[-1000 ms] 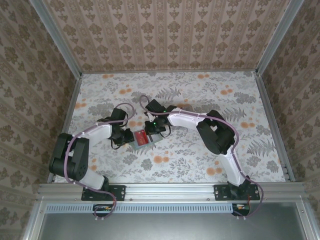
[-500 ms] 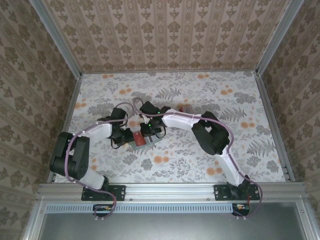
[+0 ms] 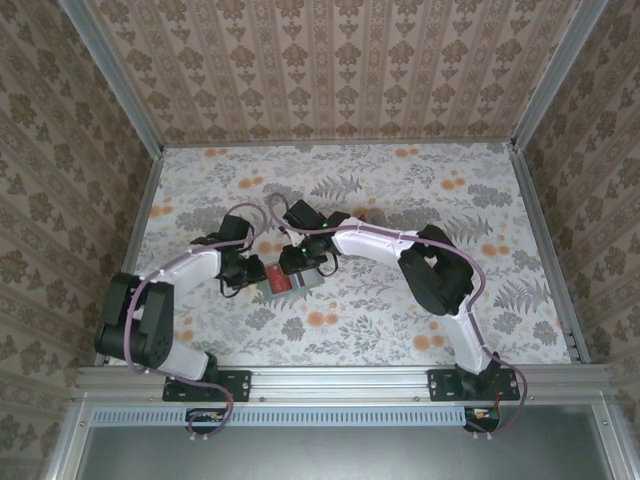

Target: Put the credit cards into the card holder

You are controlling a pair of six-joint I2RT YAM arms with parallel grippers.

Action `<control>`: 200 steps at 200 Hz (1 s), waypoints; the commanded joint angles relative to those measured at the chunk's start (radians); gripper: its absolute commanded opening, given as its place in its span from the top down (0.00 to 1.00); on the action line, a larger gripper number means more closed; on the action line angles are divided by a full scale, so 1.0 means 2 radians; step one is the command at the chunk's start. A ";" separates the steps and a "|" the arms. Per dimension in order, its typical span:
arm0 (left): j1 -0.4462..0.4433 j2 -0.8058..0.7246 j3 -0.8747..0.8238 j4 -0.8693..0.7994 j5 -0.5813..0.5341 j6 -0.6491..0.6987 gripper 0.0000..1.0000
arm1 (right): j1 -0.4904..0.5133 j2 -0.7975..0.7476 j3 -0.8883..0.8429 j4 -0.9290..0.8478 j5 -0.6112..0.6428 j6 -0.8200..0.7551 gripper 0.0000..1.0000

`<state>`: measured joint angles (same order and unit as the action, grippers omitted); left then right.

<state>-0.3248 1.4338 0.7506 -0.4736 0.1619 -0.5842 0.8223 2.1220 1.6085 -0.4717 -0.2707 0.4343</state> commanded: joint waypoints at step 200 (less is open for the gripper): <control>0.063 -0.035 -0.054 0.059 0.082 -0.031 0.72 | 0.007 0.027 -0.024 0.012 0.026 0.013 0.92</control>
<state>-0.2077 1.3510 0.6479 -0.3691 0.3038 -0.6292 0.8425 2.1735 1.5806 -0.4667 -0.2161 0.4454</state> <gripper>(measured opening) 0.284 0.086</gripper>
